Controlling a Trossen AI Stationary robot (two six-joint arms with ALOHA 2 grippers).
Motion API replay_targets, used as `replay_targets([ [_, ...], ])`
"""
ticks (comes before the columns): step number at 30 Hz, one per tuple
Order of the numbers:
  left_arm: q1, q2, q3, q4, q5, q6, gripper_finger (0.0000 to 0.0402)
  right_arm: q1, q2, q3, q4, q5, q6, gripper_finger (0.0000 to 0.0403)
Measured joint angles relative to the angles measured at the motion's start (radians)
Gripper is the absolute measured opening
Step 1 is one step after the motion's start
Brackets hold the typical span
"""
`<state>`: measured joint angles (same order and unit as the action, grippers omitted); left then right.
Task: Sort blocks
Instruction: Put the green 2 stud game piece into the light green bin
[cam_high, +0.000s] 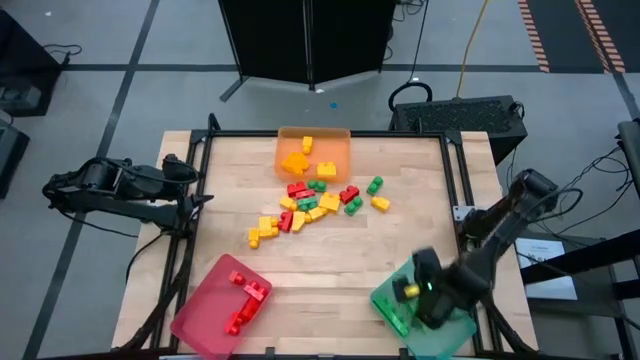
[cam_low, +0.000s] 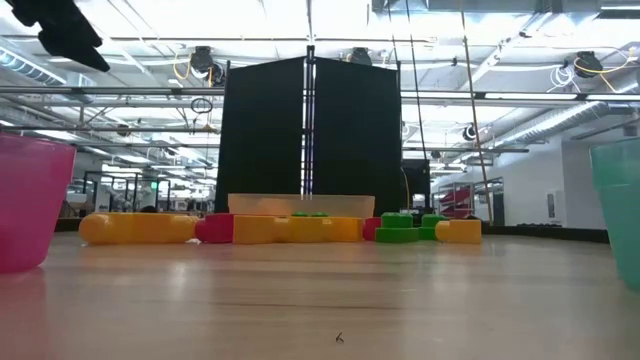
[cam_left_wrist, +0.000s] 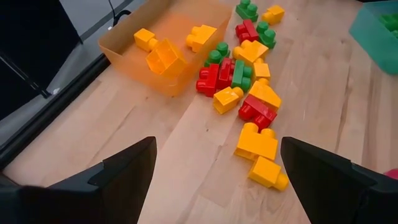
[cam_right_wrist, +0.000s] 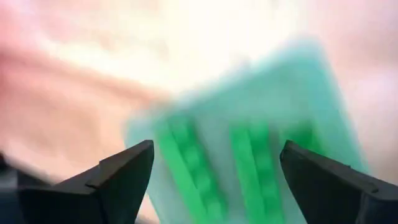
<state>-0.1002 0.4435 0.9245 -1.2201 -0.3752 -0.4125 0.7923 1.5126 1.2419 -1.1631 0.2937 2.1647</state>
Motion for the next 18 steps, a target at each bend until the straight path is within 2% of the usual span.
replay_targets([
  [2, 0.0, 0.0, 0.0, 0.0, 0.0, 0.0, 0.0345, -0.098, -0.02, 0.029, -0.096, 0.063, -0.088, 0.0337],
  [5, 0.0, 0.0, 0.0, 0.0, 0.001, 0.0, 0.0345, -0.296, -0.036, 0.045, -0.256, 0.075, -0.162, 0.0336],
  [7, 0.0, 0.0, 0.0, 0.0, 0.001, 0.0, 0.0345, -0.447, -0.043, 0.045, -0.274, 0.076, -0.23, 0.0336],
  [12, 0.0, 0.0, 0.0, 0.0, 0.001, -0.001, 0.0345, -0.79, -0.031, 0.034, -0.116, 0.097, -0.526, 0.0336],
  [14, 0.0, 0.0, 0.0, 0.0, 0.001, -0.001, 0.0345, -0.883, -0.023, 0.023, -0.032, 0.097, -0.617, 0.0336],
  [18, 0.0, 0.0, 0.0, 0.0, 0.001, -0.001, 0.0345, -1.021, 0.013, 0.01, 0.094, 0.092, -0.689, 0.0336],
])
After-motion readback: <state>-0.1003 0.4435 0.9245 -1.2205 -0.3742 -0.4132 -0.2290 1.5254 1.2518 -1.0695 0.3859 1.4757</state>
